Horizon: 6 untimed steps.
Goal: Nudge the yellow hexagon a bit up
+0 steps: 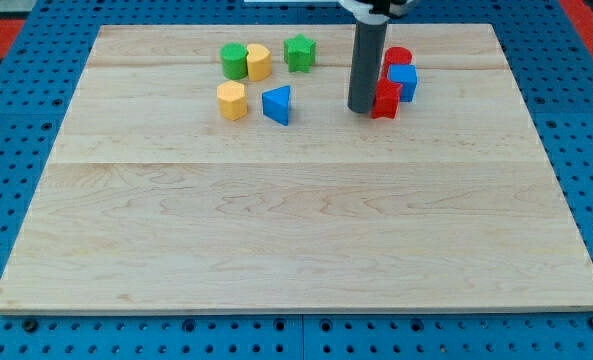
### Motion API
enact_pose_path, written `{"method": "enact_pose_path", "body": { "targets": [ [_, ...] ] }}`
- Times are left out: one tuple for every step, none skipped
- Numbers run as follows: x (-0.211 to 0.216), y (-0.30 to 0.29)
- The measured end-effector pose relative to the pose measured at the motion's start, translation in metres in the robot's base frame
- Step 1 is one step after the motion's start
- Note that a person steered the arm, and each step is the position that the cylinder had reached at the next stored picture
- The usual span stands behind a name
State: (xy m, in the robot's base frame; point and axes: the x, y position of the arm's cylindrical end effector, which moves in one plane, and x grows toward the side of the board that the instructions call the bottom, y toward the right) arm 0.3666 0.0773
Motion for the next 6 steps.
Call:
{"method": "enact_pose_path", "body": {
  "targets": [
    [0.049,-0.026],
    [0.063,-0.096],
    [0.041,-0.143],
    [0.014,-0.142],
    [-0.005,-0.142],
    [-0.014,-0.14]
  ]
}}
